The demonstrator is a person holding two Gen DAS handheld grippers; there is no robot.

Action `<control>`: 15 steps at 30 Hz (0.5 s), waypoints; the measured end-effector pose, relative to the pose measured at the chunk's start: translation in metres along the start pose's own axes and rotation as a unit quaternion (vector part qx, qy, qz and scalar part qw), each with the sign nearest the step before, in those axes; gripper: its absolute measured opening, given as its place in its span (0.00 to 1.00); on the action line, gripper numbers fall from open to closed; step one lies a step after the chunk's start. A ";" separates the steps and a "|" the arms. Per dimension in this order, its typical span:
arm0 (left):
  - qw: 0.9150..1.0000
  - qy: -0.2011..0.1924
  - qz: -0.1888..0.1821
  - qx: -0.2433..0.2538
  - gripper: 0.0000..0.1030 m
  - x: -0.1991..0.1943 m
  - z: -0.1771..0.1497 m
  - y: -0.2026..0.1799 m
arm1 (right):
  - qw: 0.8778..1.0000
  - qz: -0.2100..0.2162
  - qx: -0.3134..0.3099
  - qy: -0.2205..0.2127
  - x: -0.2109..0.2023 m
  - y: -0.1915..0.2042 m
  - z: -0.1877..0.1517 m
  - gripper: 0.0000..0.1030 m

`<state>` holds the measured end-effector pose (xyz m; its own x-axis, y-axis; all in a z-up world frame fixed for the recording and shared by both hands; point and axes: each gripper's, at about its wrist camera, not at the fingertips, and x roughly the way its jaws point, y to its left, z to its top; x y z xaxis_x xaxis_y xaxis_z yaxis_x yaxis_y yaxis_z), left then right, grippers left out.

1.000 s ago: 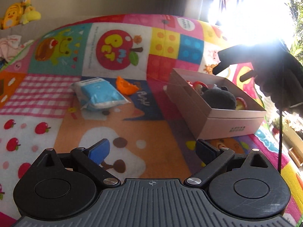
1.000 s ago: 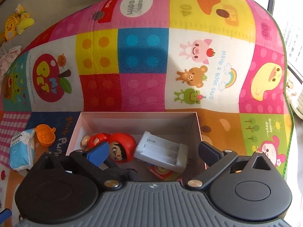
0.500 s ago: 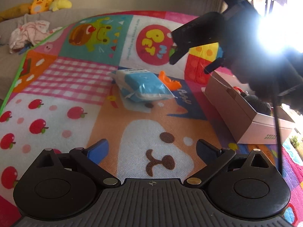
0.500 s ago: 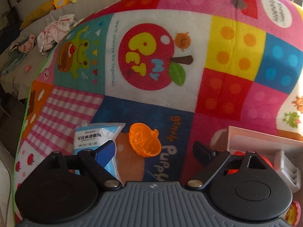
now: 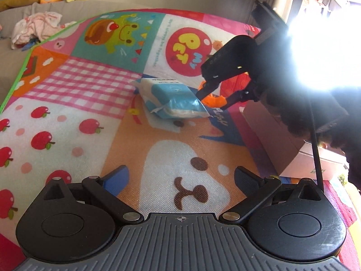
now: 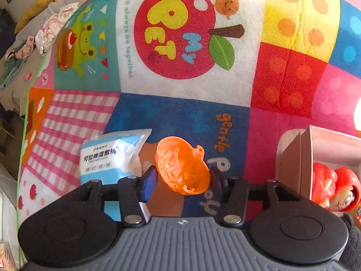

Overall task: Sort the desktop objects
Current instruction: 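Grasp the orange cup-shaped toy on the mat with the right tool, then carry the orange toy and set it on the mat with the right tool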

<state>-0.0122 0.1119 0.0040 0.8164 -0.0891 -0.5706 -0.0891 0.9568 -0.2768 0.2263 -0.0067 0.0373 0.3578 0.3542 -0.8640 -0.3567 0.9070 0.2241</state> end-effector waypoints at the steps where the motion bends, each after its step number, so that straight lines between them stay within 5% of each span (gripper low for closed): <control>1: 1.000 0.000 0.001 0.000 0.99 0.000 0.000 0.000 | 1.000 0.019 -0.003 0.003 -0.010 -0.003 -0.009 0.49; 10: 1.000 0.005 0.012 0.010 0.99 0.002 0.000 -0.003 | 0.994 0.082 -0.058 -0.045 -0.118 -0.026 -0.135 0.49; 15: 0.999 0.014 0.031 0.031 0.99 0.006 0.001 -0.011 | 0.996 -0.002 -0.052 -0.071 -0.131 -0.062 -0.195 0.49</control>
<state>-0.0058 0.1013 0.0042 0.7938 -0.0364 -0.6070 -0.1030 0.9758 -0.1931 0.0333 -0.1535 0.0492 0.4743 0.3864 -0.7910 -0.4400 0.8823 0.1671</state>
